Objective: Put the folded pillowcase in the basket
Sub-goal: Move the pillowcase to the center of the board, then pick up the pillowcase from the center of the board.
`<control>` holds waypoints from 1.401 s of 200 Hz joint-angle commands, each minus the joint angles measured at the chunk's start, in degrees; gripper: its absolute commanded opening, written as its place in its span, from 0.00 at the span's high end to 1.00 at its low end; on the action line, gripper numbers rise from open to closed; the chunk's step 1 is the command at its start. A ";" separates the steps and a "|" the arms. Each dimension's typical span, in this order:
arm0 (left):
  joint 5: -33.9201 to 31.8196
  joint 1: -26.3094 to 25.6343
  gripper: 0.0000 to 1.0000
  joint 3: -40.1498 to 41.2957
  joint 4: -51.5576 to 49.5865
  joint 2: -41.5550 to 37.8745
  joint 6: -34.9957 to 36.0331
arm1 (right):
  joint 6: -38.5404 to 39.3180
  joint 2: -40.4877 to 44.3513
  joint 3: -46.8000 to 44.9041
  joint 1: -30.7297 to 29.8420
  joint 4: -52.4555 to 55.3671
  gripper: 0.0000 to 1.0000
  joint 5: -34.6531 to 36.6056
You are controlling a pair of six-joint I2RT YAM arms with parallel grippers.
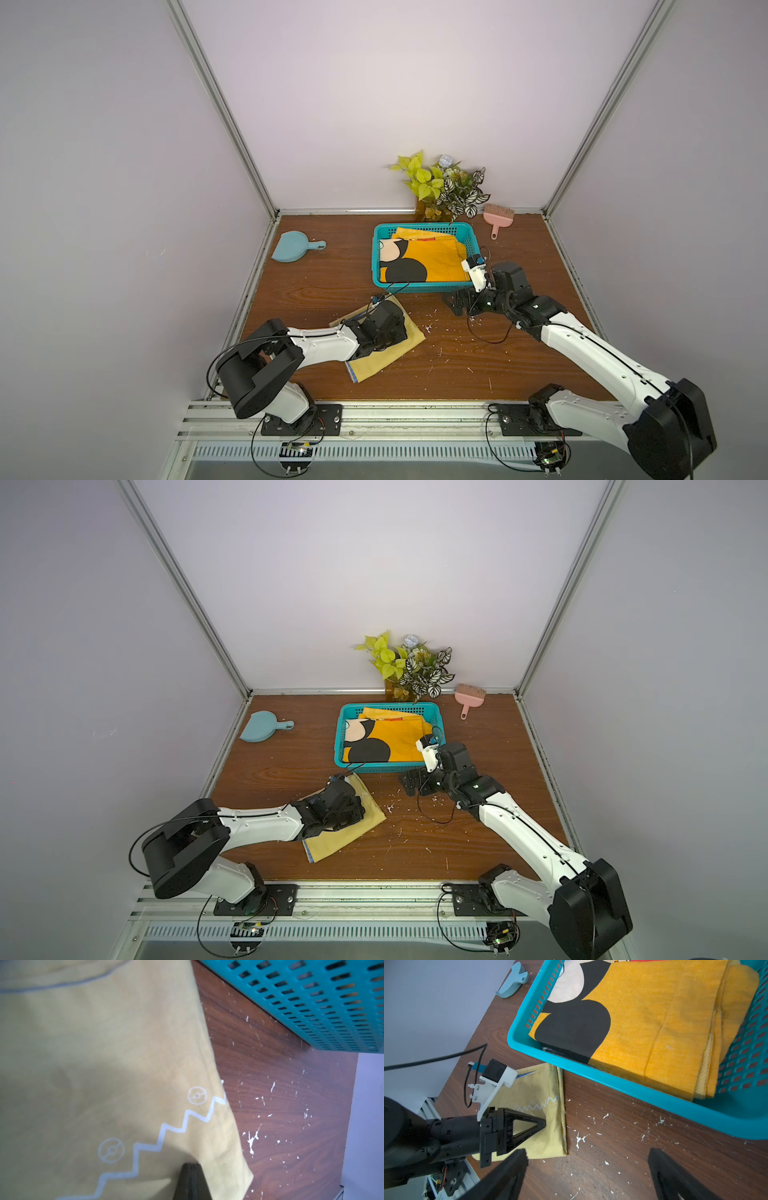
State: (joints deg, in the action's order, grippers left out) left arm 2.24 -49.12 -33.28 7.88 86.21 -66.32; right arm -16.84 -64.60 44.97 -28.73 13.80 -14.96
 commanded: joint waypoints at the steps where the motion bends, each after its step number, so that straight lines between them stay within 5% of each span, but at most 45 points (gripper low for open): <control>1: 1.58 -1.81 0.98 -1.43 -7.07 2.49 1.49 | 1.10 1.48 0.79 0.86 0.59 0.02 0.64; 106: 8.89 -10.41 0.96 -20.32 -14.54 16.62 14.85 | 0.27 2.08 1.92 6.75 2.54 0.02 -1.67; 131: 8.50 -10.91 0.81 -23.05 -15.61 16.66 16.05 | -0.89 3.28 0.36 9.48 2.46 0.02 -2.67; 150: 6.81 -10.91 0.50 -23.06 -15.97 13.99 16.04 | -1.30 4.46 -0.99 11.48 2.02 0.01 -2.97; 171: 1.32 -10.91 0.34 -23.17 -20.54 9.29 15.21 | -1.12 5.90 -2.35 12.50 0.76 0.01 -6.70; 213: -10.37 -9.04 0.28 -21.22 -34.53 -0.30 10.65 | 0.02 7.46 -4.76 12.44 0.78 0.01 -9.16; 238: -10.07 -4.36 0.25 -12.99 -34.69 -7.66 7.75 | 0.43 7.37 -7.71 11.03 0.70 0.01 -12.63; 280: -11.00 -1.65 0.24 -0.26 -30.23 -17.65 3.10 | -4.00 5.44 -13.99 0.86 -2.97 0.01 -7.69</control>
State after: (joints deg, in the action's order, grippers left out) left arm -7.11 -51.59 -38.33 -22.26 71.94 -59.59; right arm -17.96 -58.04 33.52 -23.18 14.52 -23.97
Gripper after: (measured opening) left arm 0.760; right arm 0.990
